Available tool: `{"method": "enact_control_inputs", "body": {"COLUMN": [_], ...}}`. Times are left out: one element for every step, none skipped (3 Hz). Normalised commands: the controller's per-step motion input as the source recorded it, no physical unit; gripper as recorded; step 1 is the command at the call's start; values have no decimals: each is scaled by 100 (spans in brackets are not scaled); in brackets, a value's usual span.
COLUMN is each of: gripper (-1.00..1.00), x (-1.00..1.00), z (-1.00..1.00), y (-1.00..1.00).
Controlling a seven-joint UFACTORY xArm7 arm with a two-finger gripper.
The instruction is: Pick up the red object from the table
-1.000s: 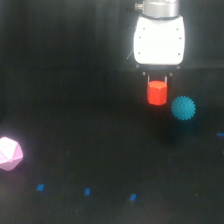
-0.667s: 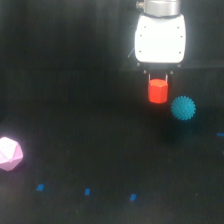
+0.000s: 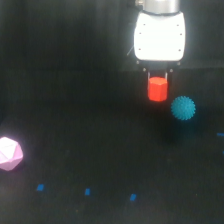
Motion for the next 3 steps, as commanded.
{"method": "enact_control_inputs", "body": {"gripper": [-100, -99, -88], "x": [-15, -13, -11], "z": [-26, -19, -21], "y": [-31, -32, -10]}}
